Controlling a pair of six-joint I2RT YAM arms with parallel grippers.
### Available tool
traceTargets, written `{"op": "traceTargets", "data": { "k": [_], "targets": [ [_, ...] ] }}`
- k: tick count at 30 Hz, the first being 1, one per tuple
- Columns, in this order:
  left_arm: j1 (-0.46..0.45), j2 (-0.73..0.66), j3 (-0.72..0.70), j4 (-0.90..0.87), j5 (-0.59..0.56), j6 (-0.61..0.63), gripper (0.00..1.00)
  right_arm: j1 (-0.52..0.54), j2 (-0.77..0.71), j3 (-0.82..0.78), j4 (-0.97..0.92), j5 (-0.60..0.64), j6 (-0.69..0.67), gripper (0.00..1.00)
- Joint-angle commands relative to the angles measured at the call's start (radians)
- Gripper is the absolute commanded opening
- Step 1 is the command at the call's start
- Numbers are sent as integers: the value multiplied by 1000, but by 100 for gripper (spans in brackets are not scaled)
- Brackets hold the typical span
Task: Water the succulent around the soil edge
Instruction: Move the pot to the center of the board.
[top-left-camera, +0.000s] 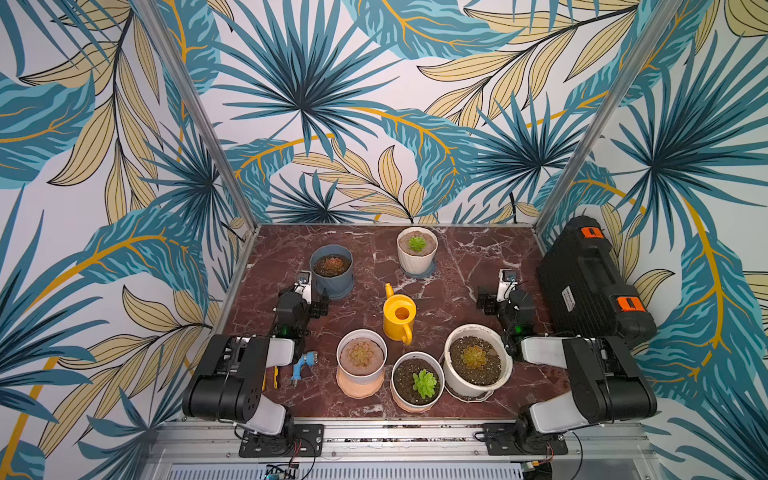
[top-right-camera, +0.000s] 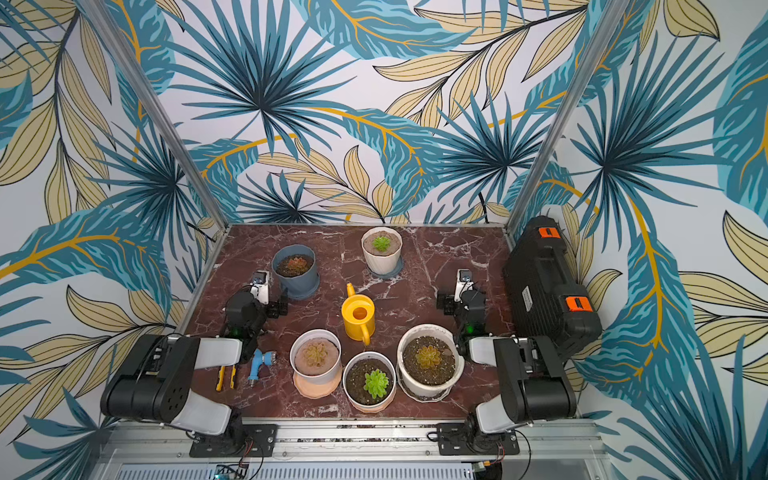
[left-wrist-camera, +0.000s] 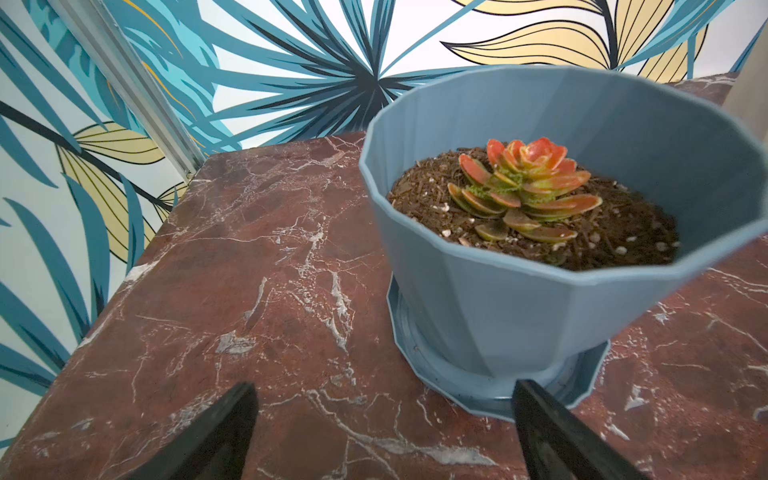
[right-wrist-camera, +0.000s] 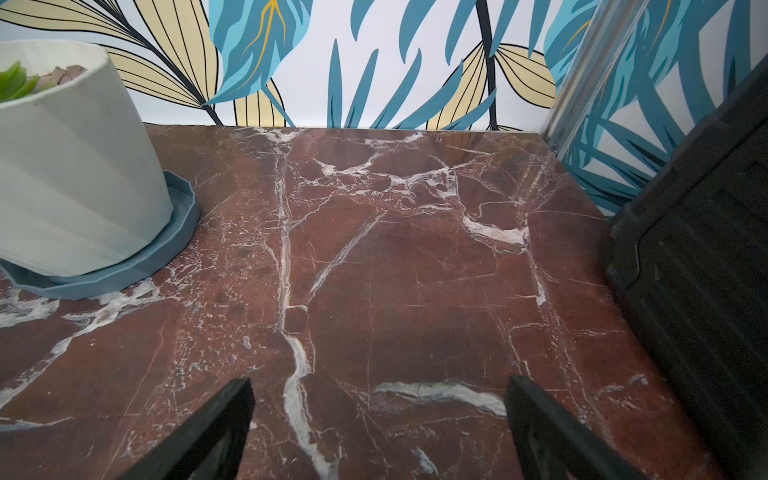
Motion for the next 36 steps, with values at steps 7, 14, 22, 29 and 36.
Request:
{"op": "traceTargets", "data": {
  "k": [7, 14, 22, 29, 36],
  "targets": [
    [-3, 5, 28, 22, -10, 5, 100, 2, 7, 10, 12, -3, 2, 100],
    [-4, 4, 28, 22, -12, 5, 100, 2, 7, 10, 13, -4, 2, 100],
    [-3, -27, 22, 14, -147, -48, 100, 2, 9, 11, 13, -6, 4, 100],
    [-7, -378, 118, -579, -442, -370, 100, 6, -37, 29, -47, 62, 13, 99],
    [0, -674, 84, -844, -218, -649, 100, 9, -218, 385, -916, 223, 312, 99]
  ]
}}
